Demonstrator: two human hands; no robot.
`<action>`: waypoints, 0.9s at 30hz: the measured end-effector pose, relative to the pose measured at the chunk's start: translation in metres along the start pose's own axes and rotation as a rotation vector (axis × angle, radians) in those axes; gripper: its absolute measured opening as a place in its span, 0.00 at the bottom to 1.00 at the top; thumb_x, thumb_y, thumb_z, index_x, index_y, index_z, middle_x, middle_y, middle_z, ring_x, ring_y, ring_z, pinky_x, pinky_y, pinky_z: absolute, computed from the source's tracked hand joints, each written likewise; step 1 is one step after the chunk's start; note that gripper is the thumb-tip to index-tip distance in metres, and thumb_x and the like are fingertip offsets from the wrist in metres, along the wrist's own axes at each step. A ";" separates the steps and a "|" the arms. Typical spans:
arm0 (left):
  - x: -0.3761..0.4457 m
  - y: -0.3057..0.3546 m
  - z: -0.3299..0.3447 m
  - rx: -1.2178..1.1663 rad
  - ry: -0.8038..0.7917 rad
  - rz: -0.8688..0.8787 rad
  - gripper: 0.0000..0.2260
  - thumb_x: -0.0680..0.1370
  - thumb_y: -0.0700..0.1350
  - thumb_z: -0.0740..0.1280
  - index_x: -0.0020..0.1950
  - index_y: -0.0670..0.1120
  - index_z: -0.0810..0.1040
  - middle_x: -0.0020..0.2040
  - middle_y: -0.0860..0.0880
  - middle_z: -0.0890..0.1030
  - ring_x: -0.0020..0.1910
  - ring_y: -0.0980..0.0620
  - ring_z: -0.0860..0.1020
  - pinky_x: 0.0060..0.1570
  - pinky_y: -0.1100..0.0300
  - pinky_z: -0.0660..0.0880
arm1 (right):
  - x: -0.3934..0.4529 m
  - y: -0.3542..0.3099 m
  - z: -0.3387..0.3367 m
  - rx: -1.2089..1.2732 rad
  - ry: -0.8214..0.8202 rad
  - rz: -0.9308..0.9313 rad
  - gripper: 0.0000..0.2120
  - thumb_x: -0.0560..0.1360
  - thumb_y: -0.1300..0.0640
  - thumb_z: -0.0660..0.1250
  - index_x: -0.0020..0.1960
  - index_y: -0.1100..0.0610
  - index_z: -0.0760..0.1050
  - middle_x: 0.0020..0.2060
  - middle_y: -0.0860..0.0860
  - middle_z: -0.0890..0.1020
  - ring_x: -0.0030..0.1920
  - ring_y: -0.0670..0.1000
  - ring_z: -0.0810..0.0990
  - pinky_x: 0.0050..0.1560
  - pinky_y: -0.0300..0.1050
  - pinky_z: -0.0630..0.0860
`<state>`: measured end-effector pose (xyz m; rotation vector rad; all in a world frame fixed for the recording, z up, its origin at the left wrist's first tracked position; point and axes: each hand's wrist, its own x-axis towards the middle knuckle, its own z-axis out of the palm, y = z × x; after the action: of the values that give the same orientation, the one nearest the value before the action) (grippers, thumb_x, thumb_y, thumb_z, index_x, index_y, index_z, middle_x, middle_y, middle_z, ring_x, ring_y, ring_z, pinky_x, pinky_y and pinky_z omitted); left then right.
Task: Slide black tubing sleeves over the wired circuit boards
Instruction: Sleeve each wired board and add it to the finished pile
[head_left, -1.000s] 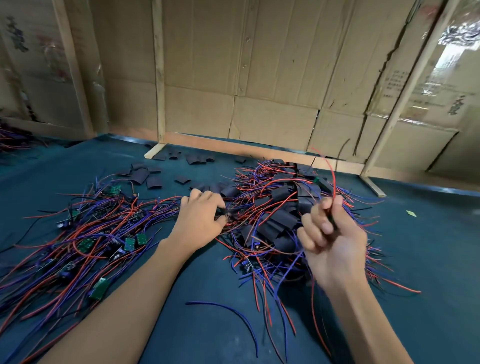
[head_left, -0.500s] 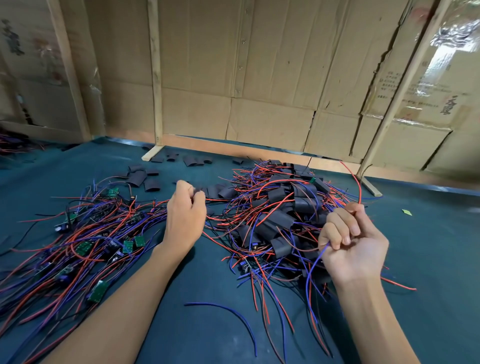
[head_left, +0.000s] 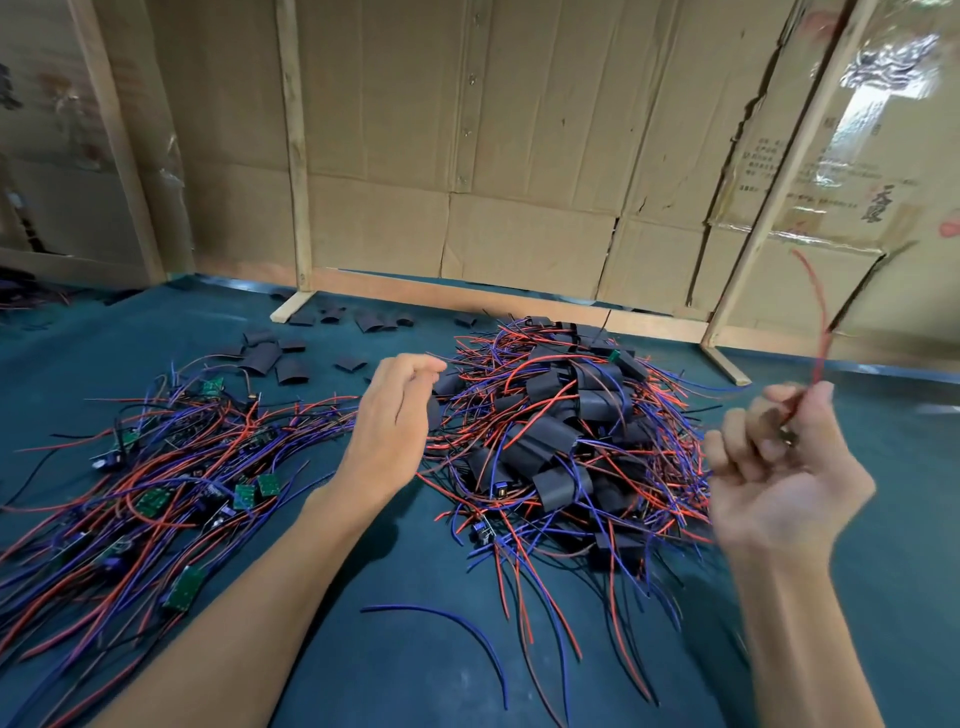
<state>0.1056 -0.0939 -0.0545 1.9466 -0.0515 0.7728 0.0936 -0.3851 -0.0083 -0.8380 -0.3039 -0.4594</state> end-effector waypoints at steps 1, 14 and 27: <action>-0.001 0.001 0.002 0.012 -0.039 -0.007 0.10 0.83 0.45 0.55 0.56 0.51 0.76 0.54 0.53 0.76 0.53 0.63 0.73 0.52 0.72 0.64 | -0.003 0.005 0.004 -0.093 -0.038 -0.058 0.15 0.83 0.52 0.60 0.40 0.52 0.79 0.26 0.46 0.60 0.25 0.47 0.54 0.28 0.40 0.53; 0.006 0.010 -0.024 0.830 -0.752 -0.062 0.27 0.63 0.78 0.66 0.44 0.57 0.71 0.40 0.57 0.78 0.38 0.58 0.75 0.35 0.58 0.65 | -0.034 0.056 0.020 -1.047 -0.143 -0.350 0.17 0.81 0.42 0.58 0.43 0.49 0.80 0.28 0.53 0.77 0.32 0.51 0.72 0.34 0.40 0.67; 0.012 0.009 -0.037 0.619 -1.026 -0.147 0.20 0.67 0.57 0.80 0.56 0.57 0.79 0.52 0.57 0.79 0.45 0.59 0.78 0.41 0.65 0.72 | -0.037 0.050 0.022 -0.969 -0.458 -0.277 0.09 0.78 0.55 0.67 0.43 0.55 0.84 0.36 0.45 0.82 0.36 0.49 0.79 0.37 0.46 0.72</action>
<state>0.0929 -0.0648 -0.0298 2.7101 -0.3095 -0.4317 0.0858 -0.3292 -0.0425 -1.8717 -0.6436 -0.6823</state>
